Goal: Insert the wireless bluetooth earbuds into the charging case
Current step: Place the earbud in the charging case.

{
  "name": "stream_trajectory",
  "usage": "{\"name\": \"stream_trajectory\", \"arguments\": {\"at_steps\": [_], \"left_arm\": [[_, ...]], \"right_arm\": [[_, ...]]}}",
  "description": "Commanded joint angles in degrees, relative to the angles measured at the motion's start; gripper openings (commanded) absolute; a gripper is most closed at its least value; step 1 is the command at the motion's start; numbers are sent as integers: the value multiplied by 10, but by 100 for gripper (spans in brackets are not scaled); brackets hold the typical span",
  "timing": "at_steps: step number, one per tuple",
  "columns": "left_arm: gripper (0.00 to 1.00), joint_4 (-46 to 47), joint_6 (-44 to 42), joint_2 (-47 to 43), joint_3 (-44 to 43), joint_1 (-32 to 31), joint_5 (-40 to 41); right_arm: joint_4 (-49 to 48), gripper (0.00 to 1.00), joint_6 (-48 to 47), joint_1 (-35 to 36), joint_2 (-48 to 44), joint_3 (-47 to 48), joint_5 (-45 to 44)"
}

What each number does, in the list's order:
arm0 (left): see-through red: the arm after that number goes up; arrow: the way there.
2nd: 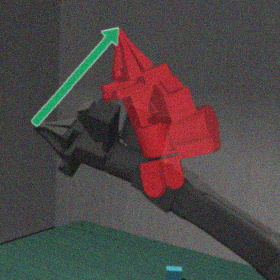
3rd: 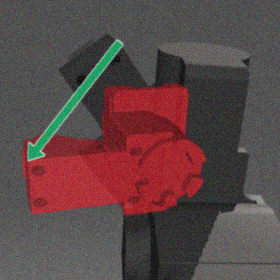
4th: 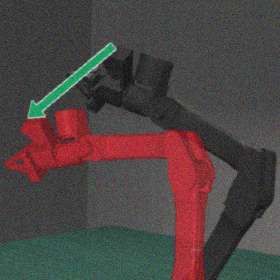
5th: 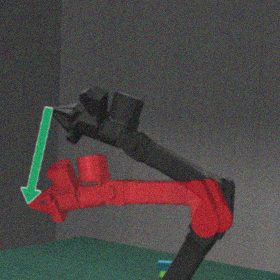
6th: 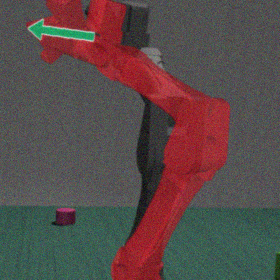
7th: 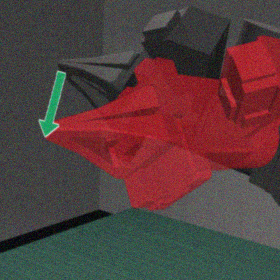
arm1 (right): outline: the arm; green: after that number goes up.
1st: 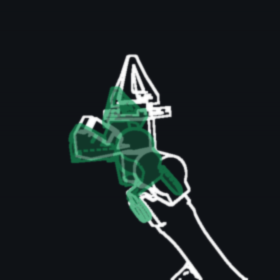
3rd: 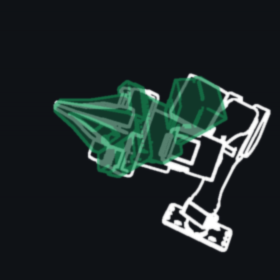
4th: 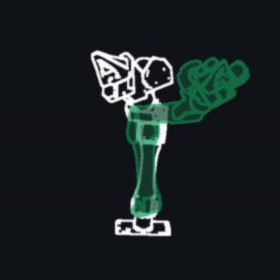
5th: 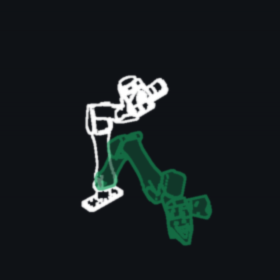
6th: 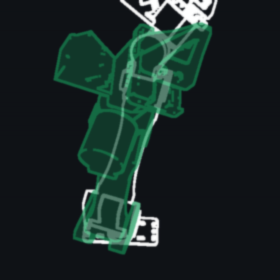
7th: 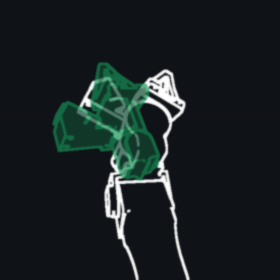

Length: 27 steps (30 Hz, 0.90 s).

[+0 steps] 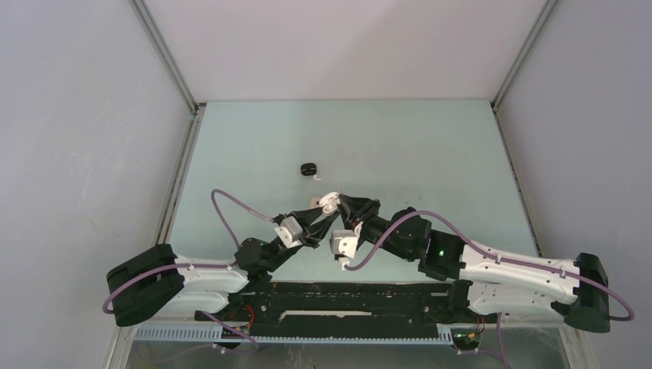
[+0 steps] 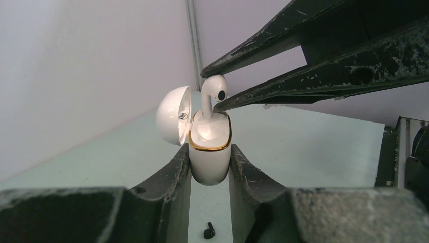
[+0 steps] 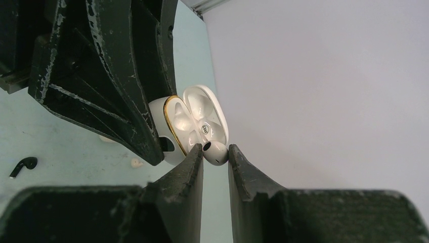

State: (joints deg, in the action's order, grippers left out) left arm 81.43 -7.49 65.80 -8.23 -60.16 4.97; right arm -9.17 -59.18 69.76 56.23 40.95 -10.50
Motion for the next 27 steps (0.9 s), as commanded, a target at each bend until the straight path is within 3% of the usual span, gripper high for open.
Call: {"name": "stream_trajectory", "arguments": {"at_steps": [1,14,27], "left_arm": [[0,58,-2,1,-6,0,23],[0,61,-12,4,0,0,17],[0,88,-11,18,8,0,11]], "right_arm": [[7,0,-18,16,9,-1,6],[74,23,-11,31,22,21,-6],[166,29,49,19,34,85,14]]}}
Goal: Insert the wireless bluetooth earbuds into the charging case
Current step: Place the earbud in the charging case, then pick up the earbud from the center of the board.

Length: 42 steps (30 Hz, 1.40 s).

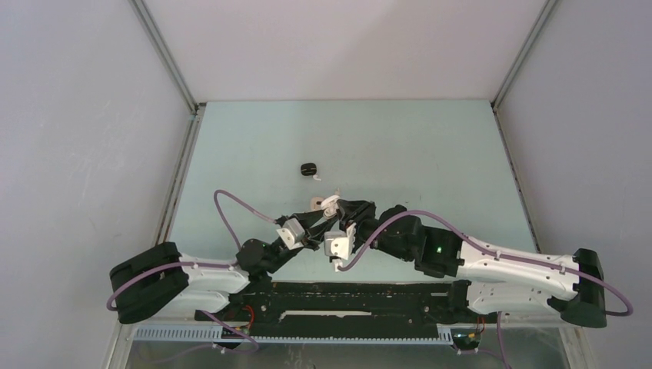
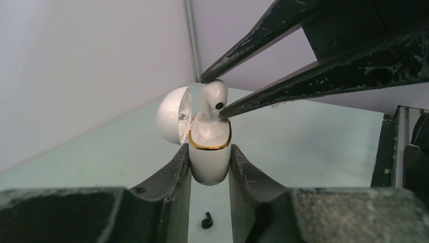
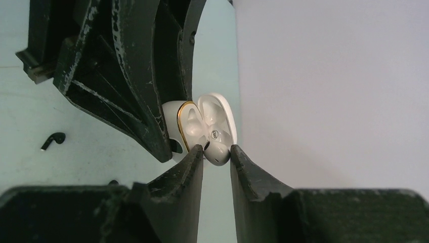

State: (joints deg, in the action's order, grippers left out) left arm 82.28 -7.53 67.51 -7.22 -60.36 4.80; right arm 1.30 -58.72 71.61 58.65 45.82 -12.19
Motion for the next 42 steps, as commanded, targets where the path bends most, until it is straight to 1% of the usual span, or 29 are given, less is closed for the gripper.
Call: {"name": "stream_trajectory", "arguments": {"at_steps": [1,9,14,16,20,23,26,28,32,35,37,39,42], "left_arm": [[0,84,-10,4,-2,2,13],[0,89,-8,6,0,1,11],[0,89,-7,10,2,2,12],[0,89,-6,11,3,2,13],[0,89,-7,15,4,2,16],[0,89,-5,14,5,2,25],[0,89,2,-3,9,2,42],[0,82,13,-19,11,2,53],[0,29,27,-65,7,2,62],[0,-12,39,-100,2,2,72],[0,-47,51,-129,-3,2,81],[0,-97,64,-160,-10,2,86],[0,-162,71,-205,-19,2,88]], "right_arm": [[65,32,50,-2,12,42,32],[111,38,86,-23,23,85,47],[188,42,137,-39,25,138,90],[226,44,162,-54,20,176,112],[262,46,213,-95,1,213,142],[277,50,257,-143,-10,226,161],[293,57,312,-227,-12,229,198],[309,57,337,-286,-4,230,236],[346,57,379,-412,39,242,318],[370,57,389,-484,76,260,360],[399,57,385,-513,109,278,373],[433,54,370,-537,147,298,387],[443,51,361,-542,204,309,396]]}}
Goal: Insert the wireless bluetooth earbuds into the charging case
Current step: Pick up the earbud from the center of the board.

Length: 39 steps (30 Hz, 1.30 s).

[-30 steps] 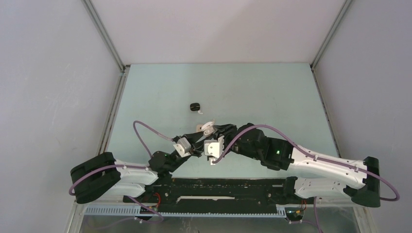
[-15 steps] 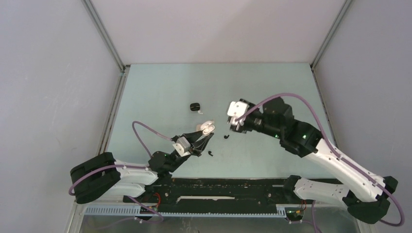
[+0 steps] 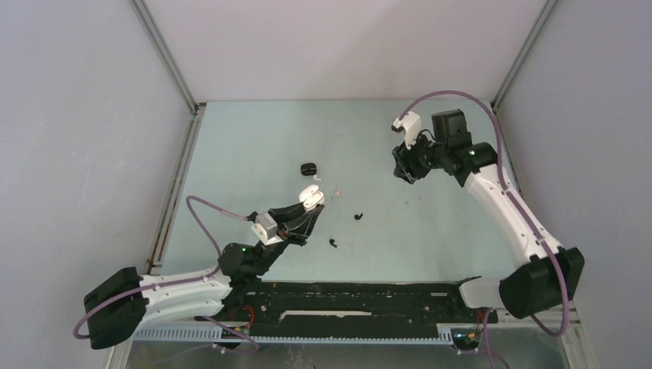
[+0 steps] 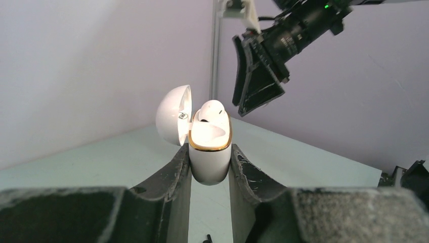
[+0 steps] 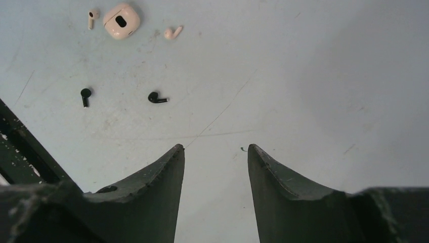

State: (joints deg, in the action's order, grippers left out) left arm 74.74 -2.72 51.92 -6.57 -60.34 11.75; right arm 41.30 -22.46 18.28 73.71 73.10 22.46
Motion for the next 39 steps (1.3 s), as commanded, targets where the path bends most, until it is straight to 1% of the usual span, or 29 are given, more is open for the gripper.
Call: {"name": "stream_trajectory", "arguments": {"at_steps": [1,6,10,12,14,17,21,23,26,29,32,34,39], "left_arm": [[0,-100,36,-59,-24,1,21],[0,-176,61,-104,-39,0,18],[0,-208,72,-124,-45,-4,17],[0,-223,69,-130,-50,-7,16],[0,-242,66,-137,-57,-9,12],[0,-286,66,-148,-73,-10,4],[0,-350,68,-162,-101,-11,-16],[0,-371,71,-169,-109,-13,-19],[0,-388,74,-174,-115,-17,-15],[0,-406,70,-178,-125,-20,-11],[0,-414,66,-177,-127,-23,-5],[0,-417,63,-175,-130,-24,-4],[0,-423,55,-166,-138,-24,-5]], "right_arm": [[36,51,0,-5,68,35,57],[-74,46,81,37,152,34,56],[-202,45,170,70,217,31,55],[-261,46,184,97,248,35,35],[-293,47,192,124,284,53,22],[-315,49,219,155,344,96,1],[-355,52,305,165,422,148,-6],[-358,53,337,166,461,185,-9],[-331,54,359,170,524,254,-18],[-298,58,361,177,579,320,-26],[-258,59,352,187,621,375,-49],[-243,59,350,195,636,395,-68],[-222,56,347,208,641,400,-135]]}}
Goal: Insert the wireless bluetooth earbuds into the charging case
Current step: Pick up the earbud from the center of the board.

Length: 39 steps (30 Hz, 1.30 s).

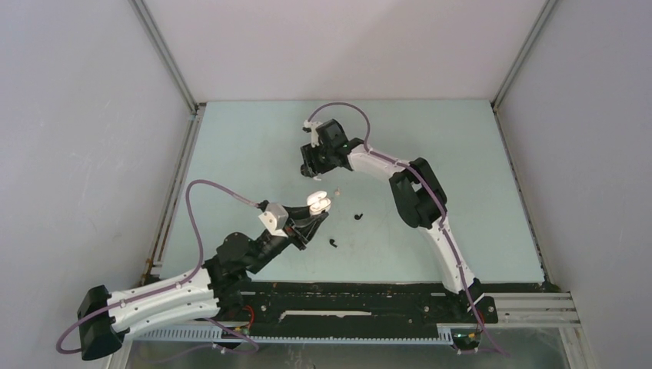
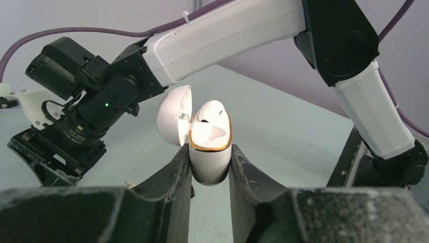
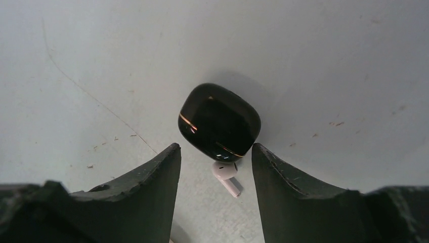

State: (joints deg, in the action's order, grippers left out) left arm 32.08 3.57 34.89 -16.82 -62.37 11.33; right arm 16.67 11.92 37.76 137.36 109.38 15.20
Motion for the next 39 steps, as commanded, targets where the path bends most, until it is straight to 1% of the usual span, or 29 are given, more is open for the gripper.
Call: {"name": "stream_trajectory", "arguments": {"at_steps": [1,8,14,24,28,33,37,39], "left_arm": [[0,2,-10,6,-38,-4,-3],[0,9,-13,2,-33,-5,-3],[0,12,-7,-12,-25,-5,0],[0,10,5,-38,-11,-6,1],[0,6,3,-49,-6,-6,6],[0,-9,2,-49,-10,-9,3],[0,-11,-1,-45,-10,-15,4],[0,-8,-3,-41,-8,-17,5]], "right_arm": [[32,55,5,14,6,39,-73],[70,53,10,16,18,51,-105],[98,48,23,13,33,59,-114],[113,40,11,22,32,55,-132],[110,40,10,31,20,33,-129],[110,40,5,47,17,19,-146],[104,40,19,52,10,-2,-152],[103,39,26,53,5,-11,-173]]}}
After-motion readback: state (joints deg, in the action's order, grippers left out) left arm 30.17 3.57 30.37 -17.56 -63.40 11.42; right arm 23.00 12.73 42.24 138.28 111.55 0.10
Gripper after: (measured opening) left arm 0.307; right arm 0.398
